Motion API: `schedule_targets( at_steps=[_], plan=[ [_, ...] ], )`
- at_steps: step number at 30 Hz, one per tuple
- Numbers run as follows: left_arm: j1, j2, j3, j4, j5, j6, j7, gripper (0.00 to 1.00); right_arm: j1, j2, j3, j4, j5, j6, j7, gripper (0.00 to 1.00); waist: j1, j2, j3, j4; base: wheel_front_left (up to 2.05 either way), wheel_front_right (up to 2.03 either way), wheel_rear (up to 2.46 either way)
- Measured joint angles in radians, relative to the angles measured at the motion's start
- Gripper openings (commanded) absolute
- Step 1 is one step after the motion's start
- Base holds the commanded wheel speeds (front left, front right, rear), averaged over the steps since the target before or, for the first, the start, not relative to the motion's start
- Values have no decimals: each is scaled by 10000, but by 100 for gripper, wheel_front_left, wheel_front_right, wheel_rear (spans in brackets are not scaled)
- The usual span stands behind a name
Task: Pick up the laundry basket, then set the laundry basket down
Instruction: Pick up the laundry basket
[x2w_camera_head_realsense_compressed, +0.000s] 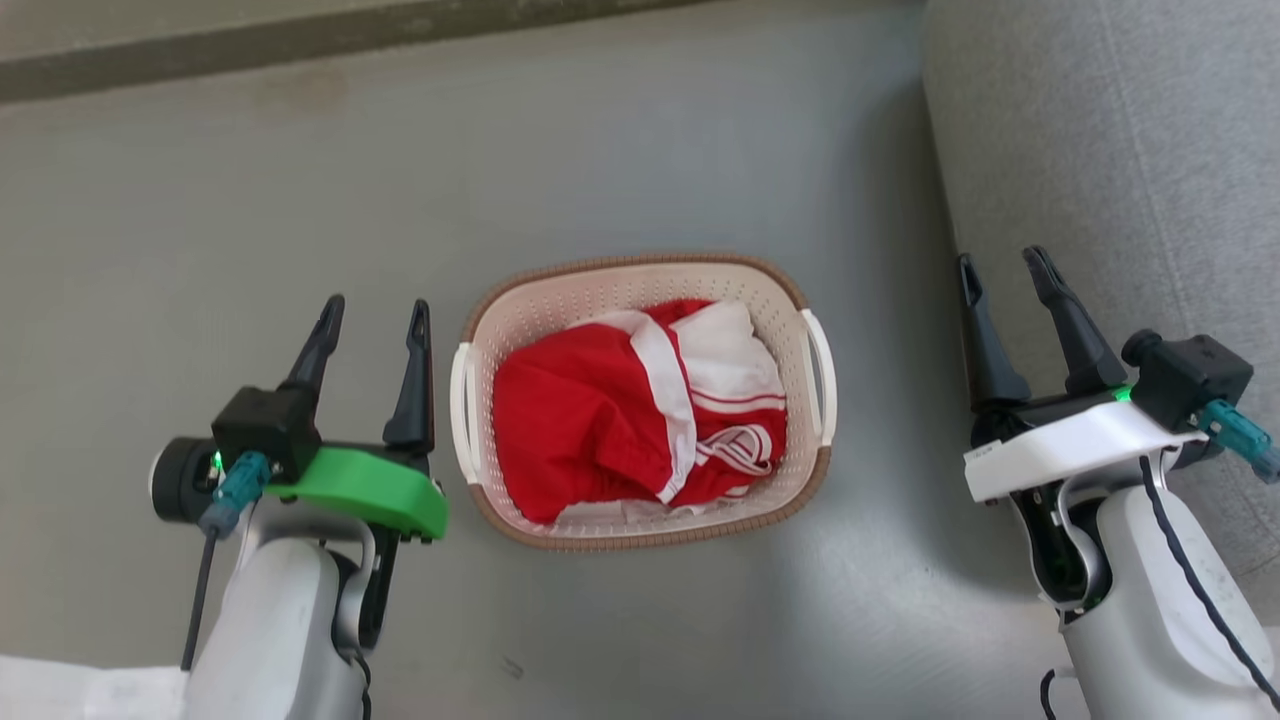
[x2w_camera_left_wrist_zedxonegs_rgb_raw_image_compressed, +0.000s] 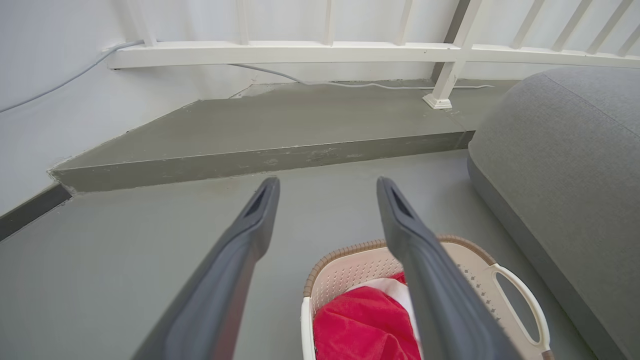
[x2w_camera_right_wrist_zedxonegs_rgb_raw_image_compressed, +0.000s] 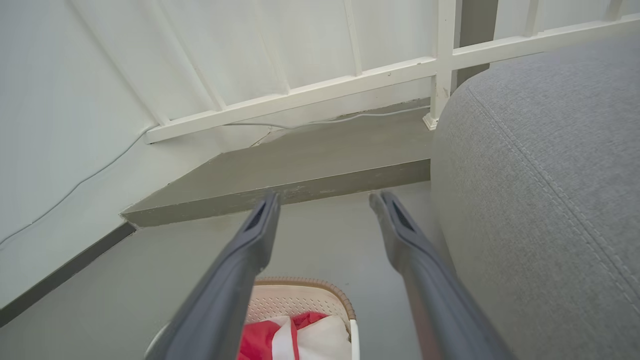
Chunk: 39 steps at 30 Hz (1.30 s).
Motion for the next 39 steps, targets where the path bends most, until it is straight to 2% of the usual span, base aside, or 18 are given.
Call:
schedule_targets(
  at_steps=[15, 27, 39],
  plan=[
    [-1310, -42, -255, 1375, -148, -178, -2, 100, -1296, -12, 232, 1285, 13, 0, -12, 100, 0, 0, 1580, 142, 0, 0, 0],
    [-2453, -102, -700, 2696, -591, -426, -2, 100, -2478, 12, 830, 2541, 104, 2, -12, 100, 0, 1, 2719, 291, 0, 0, 0],
    [-3318, -142, -980, 3868, -1103, -522, 0, 100, -3349, 33, 936, 3799, 380, 2, -12, 100, -1, 0, 3586, 377, 0, 0, 0]
  ],
)
